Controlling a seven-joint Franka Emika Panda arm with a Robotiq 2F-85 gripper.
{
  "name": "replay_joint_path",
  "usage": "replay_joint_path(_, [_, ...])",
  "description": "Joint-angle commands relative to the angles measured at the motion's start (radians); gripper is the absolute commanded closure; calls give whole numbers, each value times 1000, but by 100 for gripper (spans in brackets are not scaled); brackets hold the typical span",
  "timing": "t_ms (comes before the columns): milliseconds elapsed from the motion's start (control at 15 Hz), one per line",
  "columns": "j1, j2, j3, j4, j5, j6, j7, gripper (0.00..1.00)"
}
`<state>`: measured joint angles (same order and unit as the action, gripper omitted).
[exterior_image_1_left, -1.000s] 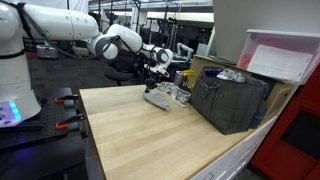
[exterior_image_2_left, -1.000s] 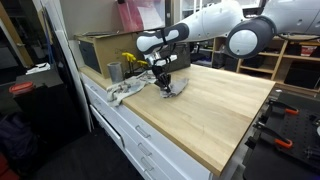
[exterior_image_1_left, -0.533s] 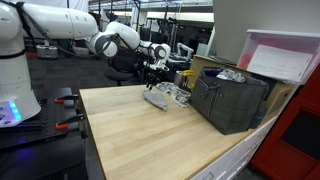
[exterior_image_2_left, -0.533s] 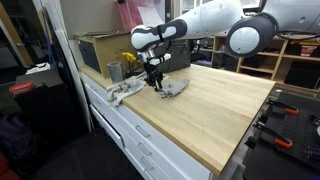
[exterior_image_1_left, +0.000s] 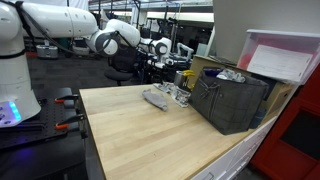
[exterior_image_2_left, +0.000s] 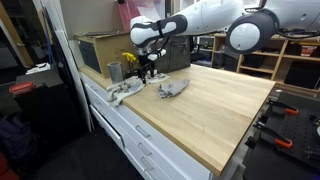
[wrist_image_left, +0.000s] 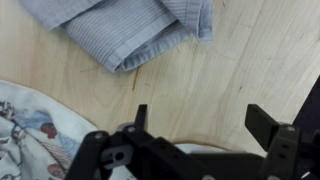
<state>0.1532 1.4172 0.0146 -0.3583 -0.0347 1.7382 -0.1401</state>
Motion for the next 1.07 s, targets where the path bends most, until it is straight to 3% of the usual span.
replay_joint_path(0, [4, -47, -20, -9, -31, -9, -48, 0])
replay_joint_path(400, [4, -122, -15, -13, -43, -10, -134, 0])
replay_joint_path(800, [-9, -206, 32, 2, -13, -112, -328, 0])
replay_joint_path(1000, [-12, -245, 48, 4, -7, -167, -344, 0])
